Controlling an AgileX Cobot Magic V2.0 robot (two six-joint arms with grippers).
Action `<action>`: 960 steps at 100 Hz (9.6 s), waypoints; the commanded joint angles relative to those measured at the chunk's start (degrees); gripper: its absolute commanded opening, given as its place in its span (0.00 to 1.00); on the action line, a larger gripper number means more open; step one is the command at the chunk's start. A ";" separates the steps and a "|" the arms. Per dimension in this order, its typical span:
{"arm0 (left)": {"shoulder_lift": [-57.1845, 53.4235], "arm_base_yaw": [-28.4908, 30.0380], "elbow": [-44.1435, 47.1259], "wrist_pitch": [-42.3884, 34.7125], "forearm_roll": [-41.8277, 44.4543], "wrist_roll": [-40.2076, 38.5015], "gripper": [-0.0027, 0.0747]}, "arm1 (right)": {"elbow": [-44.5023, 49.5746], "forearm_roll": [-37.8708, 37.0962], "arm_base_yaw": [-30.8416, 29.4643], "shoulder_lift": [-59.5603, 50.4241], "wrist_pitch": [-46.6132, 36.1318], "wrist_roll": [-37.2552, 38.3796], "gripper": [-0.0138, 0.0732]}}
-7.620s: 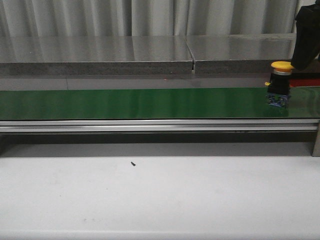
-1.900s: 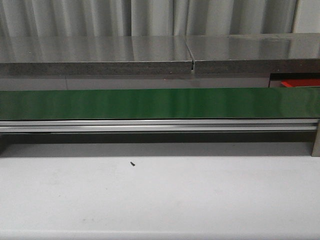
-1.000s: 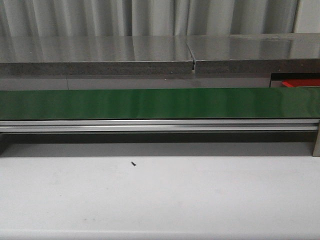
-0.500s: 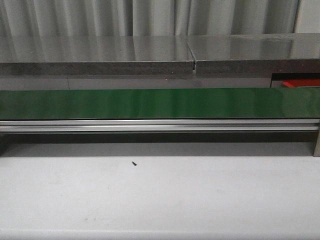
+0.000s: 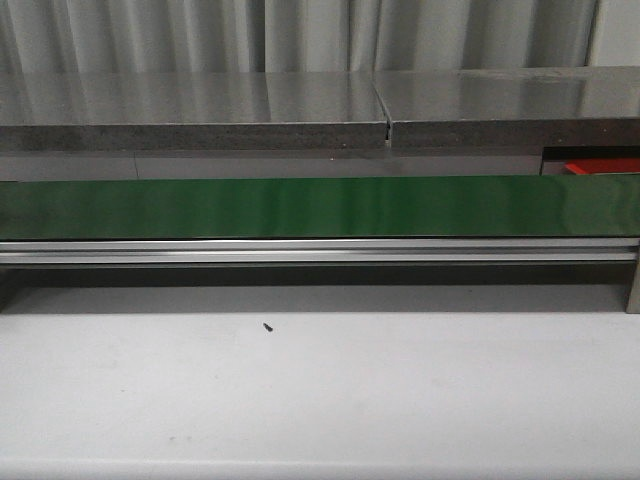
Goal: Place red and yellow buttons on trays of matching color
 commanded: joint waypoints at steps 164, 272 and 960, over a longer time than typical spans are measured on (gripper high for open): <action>7.75 16.26 -7.78 -12.85 4.71 -1.72 0.86 | -1.65 0.73 -0.01 -0.25 -3.09 -0.26 0.08; 10.47 17.82 -12.22 -13.07 2.88 -1.98 0.01 | -1.65 0.73 -0.01 -0.25 -3.09 -0.26 0.08; -71.18 -14.48 62.66 -37.90 0.63 1.46 0.01 | -42.99 -2.82 -0.39 50.42 21.59 -1.87 0.90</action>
